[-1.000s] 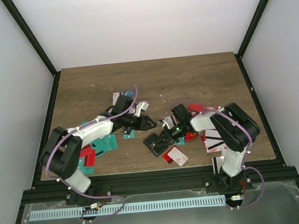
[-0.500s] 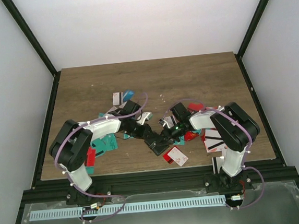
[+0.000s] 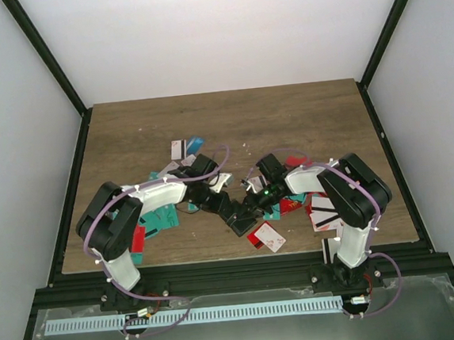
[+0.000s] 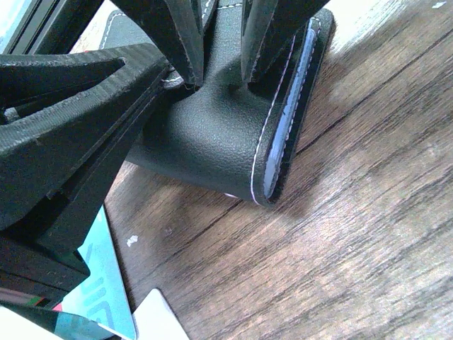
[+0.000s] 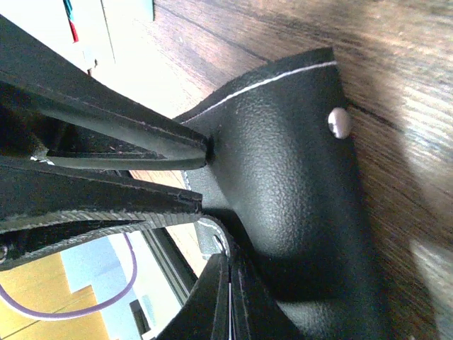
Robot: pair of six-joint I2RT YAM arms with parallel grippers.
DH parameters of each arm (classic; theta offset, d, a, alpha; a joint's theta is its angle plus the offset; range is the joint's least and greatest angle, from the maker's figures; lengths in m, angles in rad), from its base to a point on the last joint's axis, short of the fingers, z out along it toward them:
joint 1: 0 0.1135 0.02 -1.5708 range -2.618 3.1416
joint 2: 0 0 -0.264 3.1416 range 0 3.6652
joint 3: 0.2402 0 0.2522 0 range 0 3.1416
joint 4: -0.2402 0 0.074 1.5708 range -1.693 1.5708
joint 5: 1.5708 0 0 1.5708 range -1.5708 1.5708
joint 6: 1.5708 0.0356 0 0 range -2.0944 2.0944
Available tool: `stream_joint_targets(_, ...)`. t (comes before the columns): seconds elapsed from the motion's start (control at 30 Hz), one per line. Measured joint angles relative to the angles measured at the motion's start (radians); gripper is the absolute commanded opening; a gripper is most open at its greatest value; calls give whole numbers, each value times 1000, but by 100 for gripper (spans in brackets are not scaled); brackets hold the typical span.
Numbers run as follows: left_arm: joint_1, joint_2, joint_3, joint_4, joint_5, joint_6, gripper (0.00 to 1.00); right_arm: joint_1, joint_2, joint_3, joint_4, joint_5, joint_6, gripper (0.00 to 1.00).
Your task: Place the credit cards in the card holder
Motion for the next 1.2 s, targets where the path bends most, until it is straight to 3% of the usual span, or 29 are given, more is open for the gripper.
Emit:
stream_joint_targets(1.03, -14, -2, 7, -6, -33, -26, 17, 5, 30, 37, -78, -5, 42, 1)
stream_joint_targets(1.2, -15, -15, 21, -39, -34, -40, 13, 5, 37, 39, -78, -14, 47, 1)
